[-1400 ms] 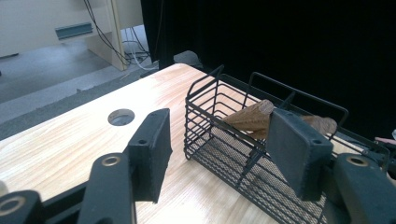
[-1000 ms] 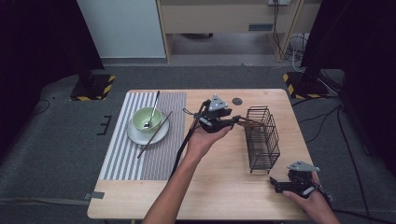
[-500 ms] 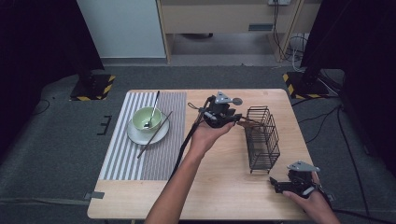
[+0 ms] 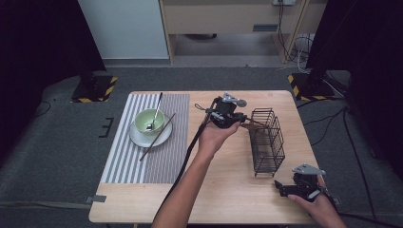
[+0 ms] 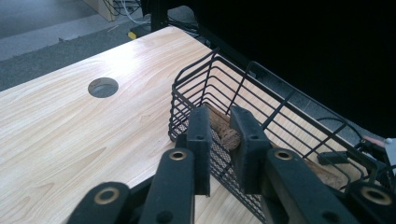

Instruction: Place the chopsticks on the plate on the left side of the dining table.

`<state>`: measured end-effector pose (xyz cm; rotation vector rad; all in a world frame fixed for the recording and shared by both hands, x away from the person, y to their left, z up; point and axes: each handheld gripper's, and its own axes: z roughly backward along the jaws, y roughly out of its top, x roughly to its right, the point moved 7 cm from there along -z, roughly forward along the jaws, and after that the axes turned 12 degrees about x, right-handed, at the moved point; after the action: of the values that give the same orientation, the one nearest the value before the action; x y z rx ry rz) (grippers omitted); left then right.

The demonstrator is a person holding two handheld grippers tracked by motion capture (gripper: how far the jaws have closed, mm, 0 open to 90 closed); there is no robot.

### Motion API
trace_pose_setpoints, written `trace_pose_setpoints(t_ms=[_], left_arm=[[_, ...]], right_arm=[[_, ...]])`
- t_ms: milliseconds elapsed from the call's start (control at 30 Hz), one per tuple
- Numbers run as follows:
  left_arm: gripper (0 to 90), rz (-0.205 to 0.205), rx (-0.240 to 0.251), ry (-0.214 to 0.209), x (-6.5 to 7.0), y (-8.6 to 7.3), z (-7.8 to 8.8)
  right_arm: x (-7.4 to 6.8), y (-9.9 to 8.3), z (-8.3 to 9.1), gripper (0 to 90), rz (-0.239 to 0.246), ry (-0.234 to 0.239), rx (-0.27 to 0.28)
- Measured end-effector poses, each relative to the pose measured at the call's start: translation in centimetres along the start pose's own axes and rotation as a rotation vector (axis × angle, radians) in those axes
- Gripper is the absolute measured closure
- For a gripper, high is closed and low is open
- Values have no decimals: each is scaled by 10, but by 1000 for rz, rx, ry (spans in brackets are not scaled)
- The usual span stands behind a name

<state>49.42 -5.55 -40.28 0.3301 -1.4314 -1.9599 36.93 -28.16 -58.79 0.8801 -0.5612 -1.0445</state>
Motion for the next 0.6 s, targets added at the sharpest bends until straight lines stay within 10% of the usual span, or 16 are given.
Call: trace_pose_setpoints(t_ms=[600], left_arm=[[834,-31,33,25,2,3,4]], right_arm=[[0,0,0,4,-1,1,1]])
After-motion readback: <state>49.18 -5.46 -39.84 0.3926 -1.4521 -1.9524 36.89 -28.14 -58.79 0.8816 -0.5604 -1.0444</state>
